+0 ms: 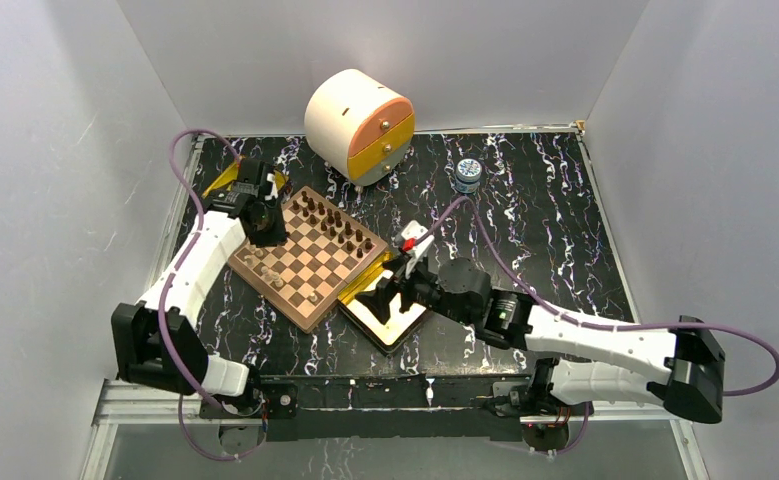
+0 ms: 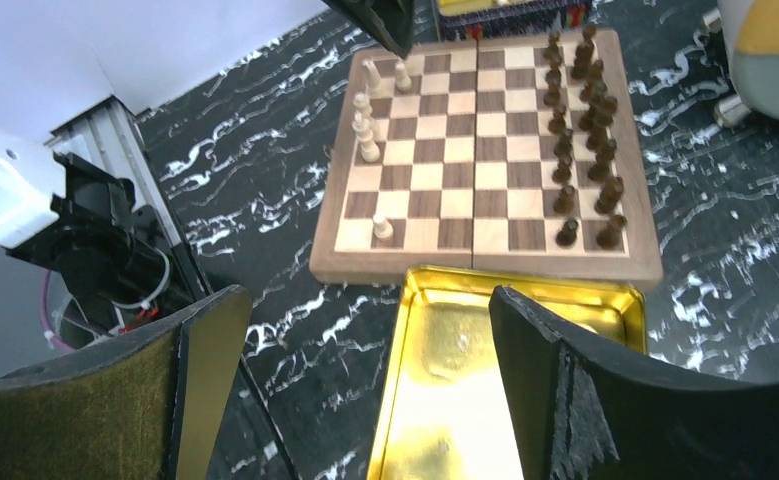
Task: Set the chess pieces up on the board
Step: Adjust the chess piece on the chessboard.
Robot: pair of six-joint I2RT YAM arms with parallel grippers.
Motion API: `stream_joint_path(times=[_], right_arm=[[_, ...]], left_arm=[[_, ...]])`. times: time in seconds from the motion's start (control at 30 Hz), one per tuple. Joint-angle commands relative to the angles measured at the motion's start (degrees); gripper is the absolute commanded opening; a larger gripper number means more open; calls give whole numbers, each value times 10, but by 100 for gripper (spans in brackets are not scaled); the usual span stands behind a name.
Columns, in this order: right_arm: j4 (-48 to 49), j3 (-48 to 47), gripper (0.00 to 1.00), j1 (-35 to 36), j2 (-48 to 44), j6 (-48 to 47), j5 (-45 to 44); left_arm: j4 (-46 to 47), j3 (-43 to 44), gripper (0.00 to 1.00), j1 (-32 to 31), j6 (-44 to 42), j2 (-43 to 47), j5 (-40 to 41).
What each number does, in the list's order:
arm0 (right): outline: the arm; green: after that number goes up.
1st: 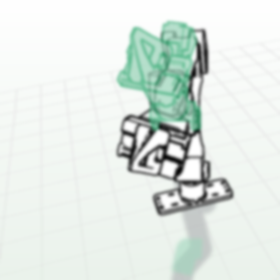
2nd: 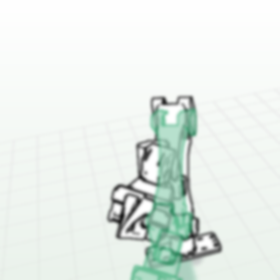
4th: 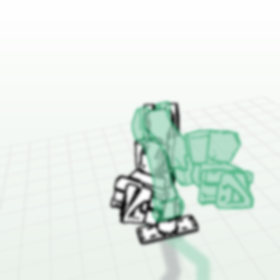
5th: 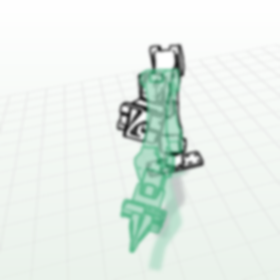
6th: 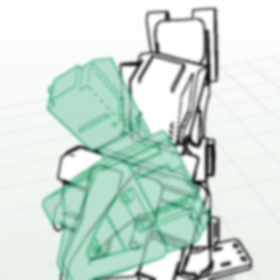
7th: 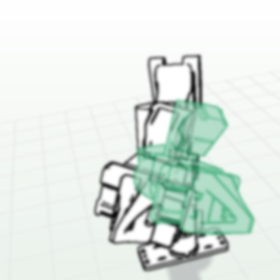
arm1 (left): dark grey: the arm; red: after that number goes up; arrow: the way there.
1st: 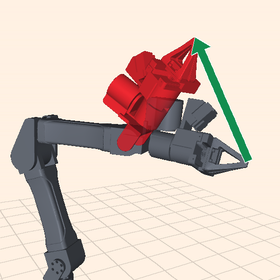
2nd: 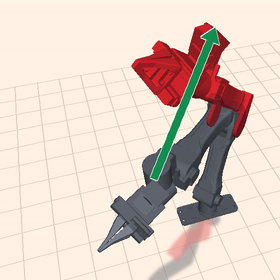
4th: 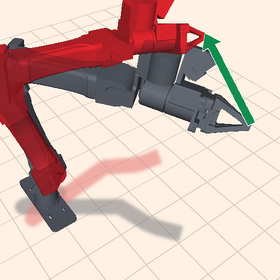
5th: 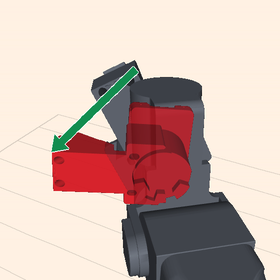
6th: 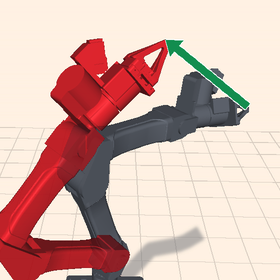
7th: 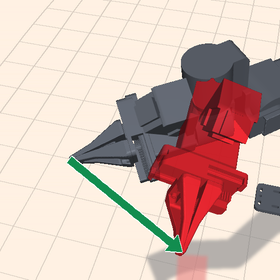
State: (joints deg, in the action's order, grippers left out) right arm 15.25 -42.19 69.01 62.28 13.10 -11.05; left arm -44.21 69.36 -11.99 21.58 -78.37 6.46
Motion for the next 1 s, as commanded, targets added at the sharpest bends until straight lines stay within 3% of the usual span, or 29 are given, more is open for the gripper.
stream_joint_path(times=[0.0, 0.2, 0.6, 0.97], right_arm=[[-47, 17, 99, 1, -57, 25, -34], [-47, 41, 99, 1, -97, 33, -46], [-55, 21, 99, 1, -92, 31, -34], [-49, 16, 99, 1, -93, 38, -29]], left_arm=[[-3, 2, 11, 1, -33, -22, 7], [11, -23, 0, -7, -38, -79, -12], [21, -86, 0, -20, -40, -107, 17], [32, -89, 0, -20, -44, -117, 17]])
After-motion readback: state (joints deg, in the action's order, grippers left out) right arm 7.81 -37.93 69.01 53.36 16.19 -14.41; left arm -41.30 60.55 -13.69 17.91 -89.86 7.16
